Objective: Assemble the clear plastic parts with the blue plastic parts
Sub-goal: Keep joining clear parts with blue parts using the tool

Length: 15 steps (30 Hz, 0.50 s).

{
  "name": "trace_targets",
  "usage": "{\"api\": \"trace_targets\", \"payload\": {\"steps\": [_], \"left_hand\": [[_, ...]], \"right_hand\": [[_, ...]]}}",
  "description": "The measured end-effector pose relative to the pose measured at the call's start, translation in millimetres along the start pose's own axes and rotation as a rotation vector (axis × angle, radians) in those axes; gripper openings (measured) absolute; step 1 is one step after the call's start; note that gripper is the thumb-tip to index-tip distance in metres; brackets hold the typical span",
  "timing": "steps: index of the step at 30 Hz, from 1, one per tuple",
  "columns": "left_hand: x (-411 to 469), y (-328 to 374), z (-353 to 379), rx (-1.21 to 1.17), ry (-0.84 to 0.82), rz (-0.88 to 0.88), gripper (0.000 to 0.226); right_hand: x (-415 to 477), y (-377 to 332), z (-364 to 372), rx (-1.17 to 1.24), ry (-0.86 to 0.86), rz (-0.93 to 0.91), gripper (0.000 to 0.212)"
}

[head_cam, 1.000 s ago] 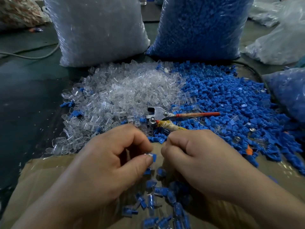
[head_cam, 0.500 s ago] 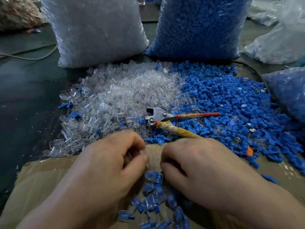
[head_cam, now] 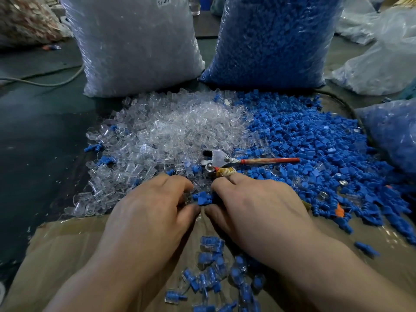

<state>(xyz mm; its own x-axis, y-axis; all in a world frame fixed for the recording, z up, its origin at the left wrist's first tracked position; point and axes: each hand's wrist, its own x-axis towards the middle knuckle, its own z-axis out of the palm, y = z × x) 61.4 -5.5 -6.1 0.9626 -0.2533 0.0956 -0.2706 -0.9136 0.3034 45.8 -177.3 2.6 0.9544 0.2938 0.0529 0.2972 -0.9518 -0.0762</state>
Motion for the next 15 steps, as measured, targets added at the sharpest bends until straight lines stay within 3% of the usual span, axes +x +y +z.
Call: {"api": "trace_targets", "payload": {"steps": [5,8,11,15], "left_hand": [[0.1,-2.4,2.0,0.02,0.005,0.018,0.049],[0.0,1.0,1.7,-0.044,-0.029,0.073,0.037],[-1.3,4.0,1.3,-0.108,-0.004,0.072,0.023],[-1.8,4.3,2.7,-0.153,0.016,0.087,0.023]], "right_hand": [[0.5,-0.5,1.8,-0.021,0.027,0.038,0.028],[2.1,-0.7,3.2,-0.019,-0.023,0.036,0.012],[2.7,1.6,1.1,0.02,-0.041,0.027,0.012],[2.2,3.1,0.4,0.066,-0.026,-0.008,0.01]]}}
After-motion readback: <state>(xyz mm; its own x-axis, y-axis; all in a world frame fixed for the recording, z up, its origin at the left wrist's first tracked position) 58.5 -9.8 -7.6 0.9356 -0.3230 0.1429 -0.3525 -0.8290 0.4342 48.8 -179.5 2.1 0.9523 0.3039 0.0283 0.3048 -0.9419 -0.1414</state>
